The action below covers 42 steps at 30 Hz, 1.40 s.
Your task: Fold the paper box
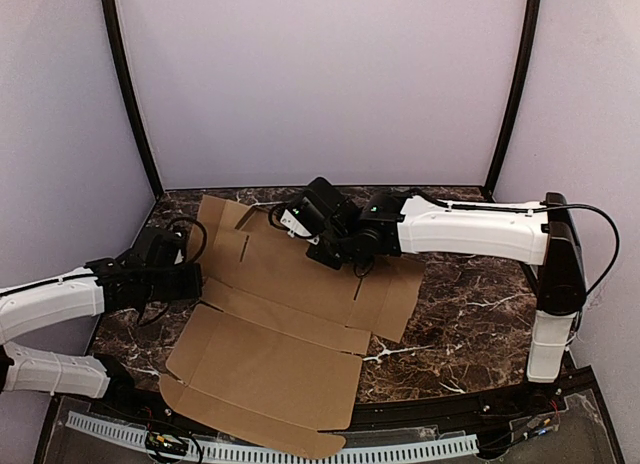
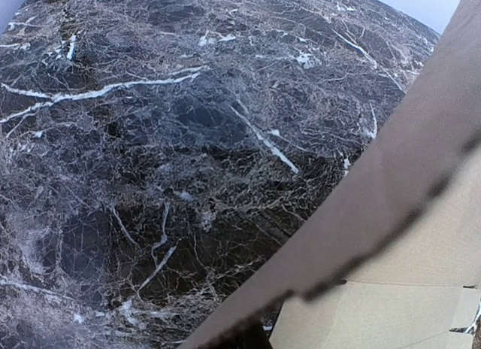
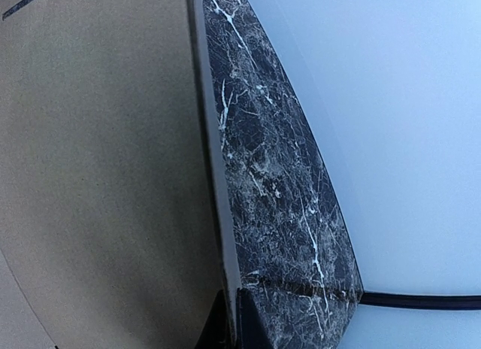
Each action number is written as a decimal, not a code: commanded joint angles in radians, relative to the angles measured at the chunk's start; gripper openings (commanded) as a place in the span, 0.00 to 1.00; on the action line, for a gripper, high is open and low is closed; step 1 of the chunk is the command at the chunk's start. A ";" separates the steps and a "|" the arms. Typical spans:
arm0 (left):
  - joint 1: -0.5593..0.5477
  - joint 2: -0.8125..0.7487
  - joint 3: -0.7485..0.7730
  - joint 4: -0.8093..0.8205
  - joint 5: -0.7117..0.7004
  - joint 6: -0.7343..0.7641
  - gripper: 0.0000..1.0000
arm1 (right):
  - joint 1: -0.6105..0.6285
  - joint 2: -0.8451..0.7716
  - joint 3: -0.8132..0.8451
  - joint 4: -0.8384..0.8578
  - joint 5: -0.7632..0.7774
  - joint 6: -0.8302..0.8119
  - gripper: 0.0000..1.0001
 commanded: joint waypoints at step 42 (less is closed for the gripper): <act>-0.005 -0.010 -0.108 0.110 0.377 -0.150 0.01 | 0.032 0.044 0.060 0.020 0.027 0.034 0.00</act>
